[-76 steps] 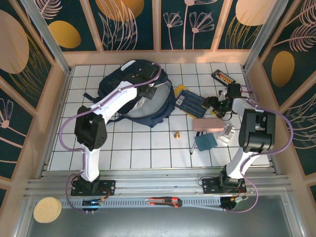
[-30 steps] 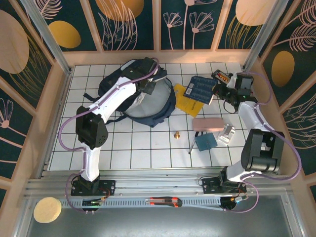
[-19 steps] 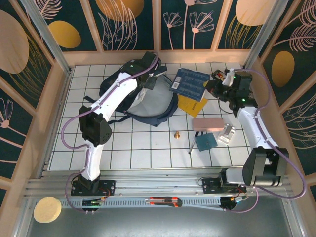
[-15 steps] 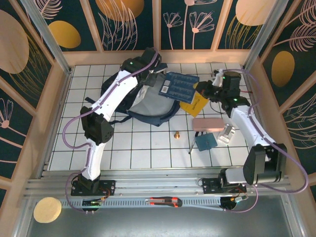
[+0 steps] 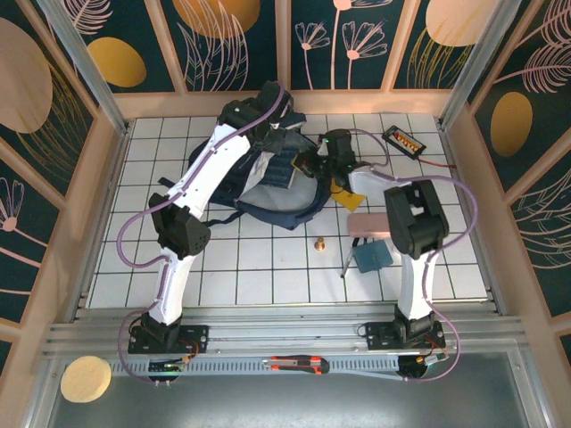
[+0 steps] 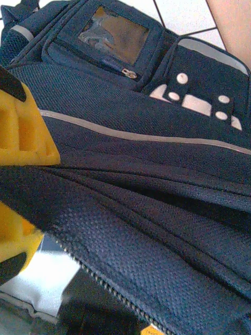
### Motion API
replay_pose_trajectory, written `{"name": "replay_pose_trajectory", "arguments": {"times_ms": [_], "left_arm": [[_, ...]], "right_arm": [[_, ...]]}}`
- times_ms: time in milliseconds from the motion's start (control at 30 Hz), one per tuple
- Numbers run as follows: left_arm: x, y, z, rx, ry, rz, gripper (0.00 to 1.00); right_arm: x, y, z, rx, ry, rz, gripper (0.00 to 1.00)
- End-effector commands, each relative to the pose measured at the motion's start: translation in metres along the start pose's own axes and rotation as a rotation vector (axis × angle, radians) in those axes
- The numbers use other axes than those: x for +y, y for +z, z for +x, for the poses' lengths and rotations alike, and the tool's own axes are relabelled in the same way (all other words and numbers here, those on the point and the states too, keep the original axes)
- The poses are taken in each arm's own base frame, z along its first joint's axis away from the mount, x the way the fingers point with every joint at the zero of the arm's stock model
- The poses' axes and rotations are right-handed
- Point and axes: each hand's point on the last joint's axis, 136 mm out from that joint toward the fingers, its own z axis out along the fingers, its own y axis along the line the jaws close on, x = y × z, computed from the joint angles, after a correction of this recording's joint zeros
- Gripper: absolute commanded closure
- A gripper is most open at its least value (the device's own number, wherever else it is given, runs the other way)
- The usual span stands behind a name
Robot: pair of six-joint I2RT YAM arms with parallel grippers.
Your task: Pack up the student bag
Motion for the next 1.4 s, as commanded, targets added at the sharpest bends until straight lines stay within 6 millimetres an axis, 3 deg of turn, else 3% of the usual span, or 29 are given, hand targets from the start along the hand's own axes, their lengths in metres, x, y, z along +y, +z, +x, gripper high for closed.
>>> {"name": "replay_pose_trajectory", "arguments": {"times_ms": [0,100,200,233,300,467,600,667,767,867,1000,1200,1367], "left_arm": [[-0.004,-0.014,-0.019,-0.071,-0.036,0.026,1.0],[-0.003,-0.009,-0.017,-0.063,-0.034,0.01,1.0],[0.003,-0.003,-0.015,-0.054,-0.034,-0.028,1.0],[0.005,-0.002,-0.015,-0.053,-0.035,-0.042,1.0],[0.012,0.0,-0.013,-0.046,-0.041,-0.074,1.0],[0.025,0.009,-0.006,-0.015,-0.044,-0.122,1.0],[0.022,0.019,0.0,0.01,-0.053,-0.114,1.0],[0.017,0.025,0.0,0.012,-0.057,-0.097,1.0],[0.015,0.031,-0.003,0.015,-0.054,-0.096,1.0],[0.009,0.036,-0.009,0.006,-0.059,-0.071,1.0],[-0.004,0.054,-0.009,0.018,-0.059,-0.027,1.0],[-0.022,0.08,-0.002,0.04,-0.055,0.014,1.0],[-0.024,0.087,0.0,0.049,-0.05,0.02,1.0]], "right_arm": [[0.039,0.029,-0.016,-0.053,-0.043,-0.093,1.0],[0.034,0.053,-0.006,-0.004,-0.04,-0.064,0.97],[0.033,0.052,-0.001,0.022,-0.064,-0.014,0.62],[0.033,0.047,-0.001,0.024,-0.081,0.004,0.55],[0.037,0.028,-0.005,0.022,-0.114,0.034,0.46],[0.052,-0.029,-0.002,0.008,-0.161,0.049,0.42],[0.06,-0.081,-0.003,-0.038,-0.198,0.066,0.36],[0.052,-0.1,-0.003,-0.032,-0.184,0.078,0.35],[0.025,-0.129,-0.009,-0.032,-0.115,0.107,0.35],[-0.036,-0.167,-0.022,-0.067,0.016,0.247,0.36],[-0.108,-0.195,-0.026,-0.043,0.095,0.388,0.38],[-0.173,-0.186,-0.028,0.013,0.133,0.466,0.4],[-0.19,-0.162,-0.031,0.034,0.137,0.435,0.42]]}}
